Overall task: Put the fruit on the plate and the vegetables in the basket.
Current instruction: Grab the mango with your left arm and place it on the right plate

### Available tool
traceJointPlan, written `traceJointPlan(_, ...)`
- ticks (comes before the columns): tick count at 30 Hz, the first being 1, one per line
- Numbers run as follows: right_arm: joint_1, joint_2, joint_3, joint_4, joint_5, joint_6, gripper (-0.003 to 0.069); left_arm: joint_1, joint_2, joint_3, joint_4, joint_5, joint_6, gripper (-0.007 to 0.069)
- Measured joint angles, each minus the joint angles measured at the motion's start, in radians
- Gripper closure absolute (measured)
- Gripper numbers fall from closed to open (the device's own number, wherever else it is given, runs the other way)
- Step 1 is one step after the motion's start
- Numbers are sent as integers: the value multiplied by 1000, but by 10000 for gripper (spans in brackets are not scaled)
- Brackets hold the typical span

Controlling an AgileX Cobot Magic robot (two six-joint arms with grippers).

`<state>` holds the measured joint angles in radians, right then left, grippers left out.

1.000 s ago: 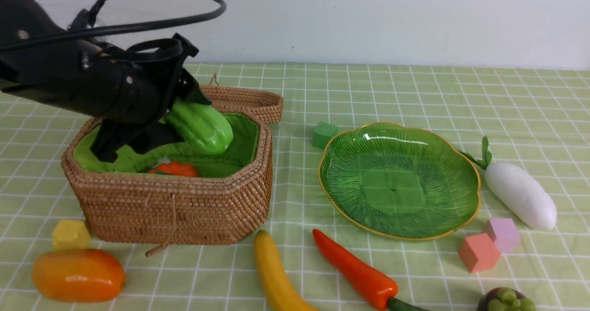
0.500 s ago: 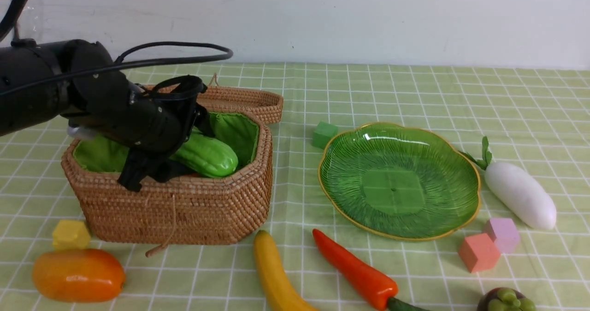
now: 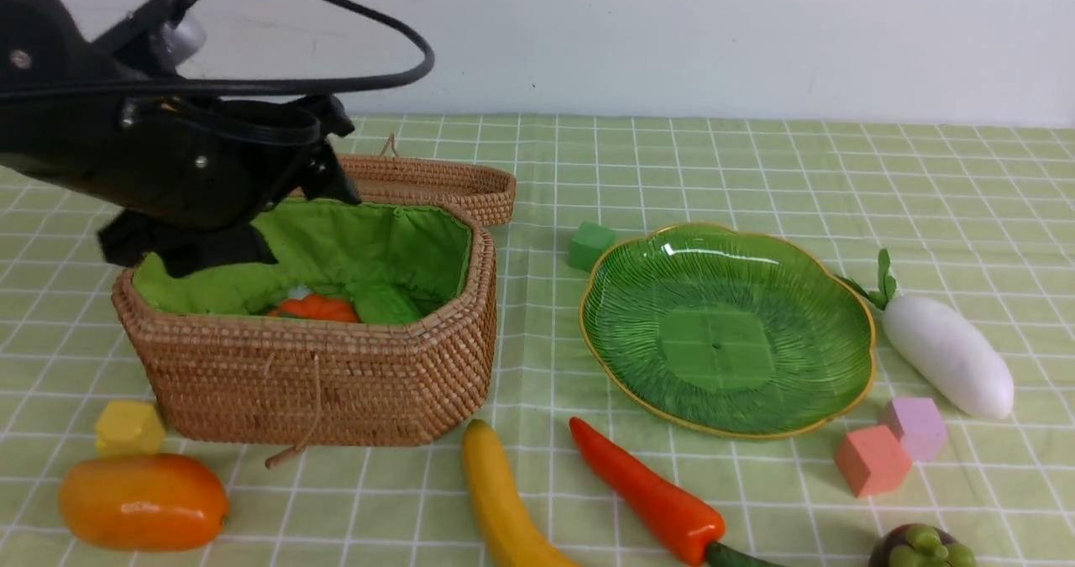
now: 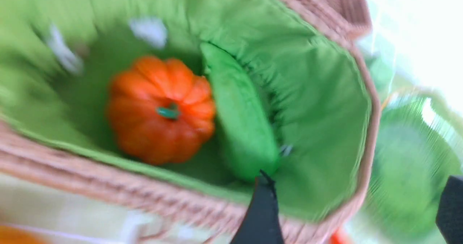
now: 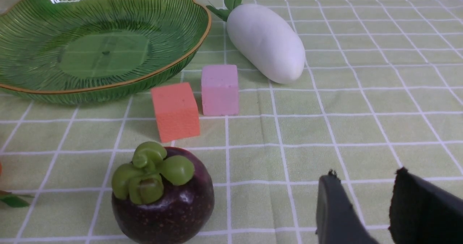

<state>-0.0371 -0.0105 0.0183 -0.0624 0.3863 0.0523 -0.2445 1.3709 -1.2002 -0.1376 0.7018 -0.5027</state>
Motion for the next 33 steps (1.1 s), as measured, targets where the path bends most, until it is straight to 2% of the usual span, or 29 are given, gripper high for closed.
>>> traceJointPlan(1, 0, 0, 0, 0, 0, 0, 417, 0, -34, -1, 13, 45, 84, 39)
traceJointPlan(2, 0, 0, 0, 0, 0, 0, 417, 0, -41, -2, 16, 57, 102, 39)
traceJointPlan(3, 0, 0, 0, 0, 0, 0, 417, 0, -92, -3, 42, 178, 271, 39)
traceJointPlan(4, 0, 0, 0, 0, 0, 0, 417, 0, -102, -3, 50, 224, 312, 39)
traceJointPlan(5, 0, 0, 0, 0, 0, 0, 417, 0, -124, -3, 65, 320, 444, 38)
traceJointPlan(6, 0, 0, 0, 0, 0, 0, 417, 0, -129, -3, 74, 352, 490, 37)
traceJointPlan(8, 0, 0, 0, 0, 0, 0, 417, 0, -145, 12, 112, 499, 822, 37)
traceJointPlan(9, 0, 0, 0, 0, 0, 0, 417, 0, -145, 21, 126, 519, 953, 37)
traceJointPlan(12, 0, 0, 0, 0, 0, 0, 417, 0, -135, 52, 162, 530, 1241, 37)
traceJointPlan(14, 0, 0, 0, 0, 0, 0, 417, 0, -125, 71, 181, 525, 1320, 37)
traceJointPlan(16, 0, 0, 0, 0, 0, 0, 417, 0, -109, 98, 209, 496, 1349, 37)
traceJointPlan(20, 0, 0, 0, 0, 0, 0, 417, 32, -102, 183, 224, 449, 1353, 37)
traceJointPlan(22, 0, 0, 0, 0, 0, 0, 417, 78, -122, 246, 207, 405, 1375, 37)
traceJointPlan(26, 0, 0, 0, 0, 0, 0, 417, 204, -148, 323, 105, 289, 1470, 37)
traceJointPlan(29, 0, 0, 0, 0, 0, 0, 417, 286, -126, 327, -28, 250, 1574, 37)
traceJointPlan(33, 0, 0, 0, 0, 0, 0, 417, 341, -50, 328, -97, 221, 1634, 37)
